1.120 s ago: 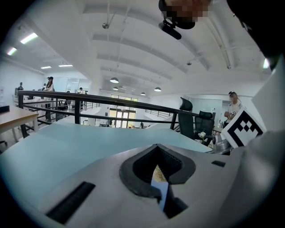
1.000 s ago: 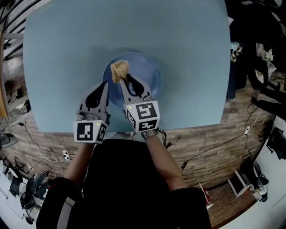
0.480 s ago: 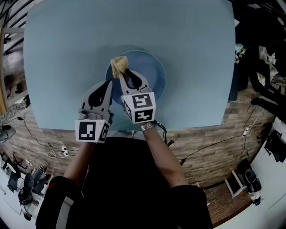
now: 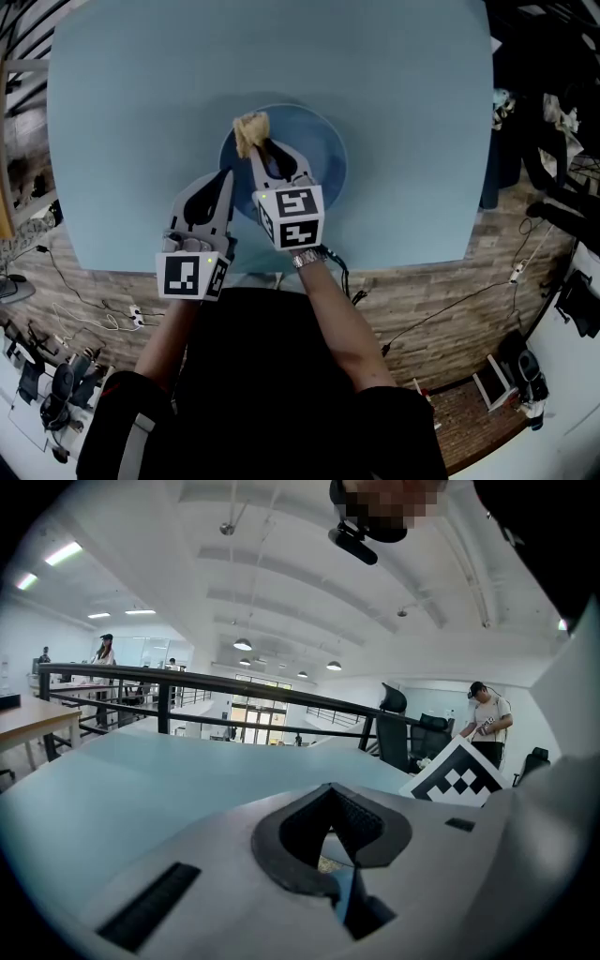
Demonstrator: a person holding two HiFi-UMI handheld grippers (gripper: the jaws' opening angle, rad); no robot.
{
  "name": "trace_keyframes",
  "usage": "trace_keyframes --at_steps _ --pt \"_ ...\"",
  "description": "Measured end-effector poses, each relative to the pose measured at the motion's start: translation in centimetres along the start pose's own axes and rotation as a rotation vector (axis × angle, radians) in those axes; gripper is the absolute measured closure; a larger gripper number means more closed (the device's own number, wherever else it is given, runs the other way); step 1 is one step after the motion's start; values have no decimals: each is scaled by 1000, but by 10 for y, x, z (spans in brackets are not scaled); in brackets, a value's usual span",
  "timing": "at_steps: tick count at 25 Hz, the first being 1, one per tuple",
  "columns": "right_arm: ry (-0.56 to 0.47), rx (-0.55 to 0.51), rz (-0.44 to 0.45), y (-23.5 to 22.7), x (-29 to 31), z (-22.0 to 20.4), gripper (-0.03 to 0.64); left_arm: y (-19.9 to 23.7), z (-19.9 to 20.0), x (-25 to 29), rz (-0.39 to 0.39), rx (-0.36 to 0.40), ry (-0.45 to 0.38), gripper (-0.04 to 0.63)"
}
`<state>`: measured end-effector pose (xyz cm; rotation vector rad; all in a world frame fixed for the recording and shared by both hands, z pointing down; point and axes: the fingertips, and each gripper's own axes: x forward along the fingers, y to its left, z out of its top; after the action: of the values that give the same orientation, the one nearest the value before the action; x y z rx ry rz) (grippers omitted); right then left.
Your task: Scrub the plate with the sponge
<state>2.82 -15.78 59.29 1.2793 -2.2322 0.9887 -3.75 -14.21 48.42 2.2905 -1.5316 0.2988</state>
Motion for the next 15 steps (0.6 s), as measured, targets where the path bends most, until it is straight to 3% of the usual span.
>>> trace_keyframes --at_steps 15 --pt "-17 35 -74 -31 -8 10 538 -6 -1 -1 -16 6 4 594"
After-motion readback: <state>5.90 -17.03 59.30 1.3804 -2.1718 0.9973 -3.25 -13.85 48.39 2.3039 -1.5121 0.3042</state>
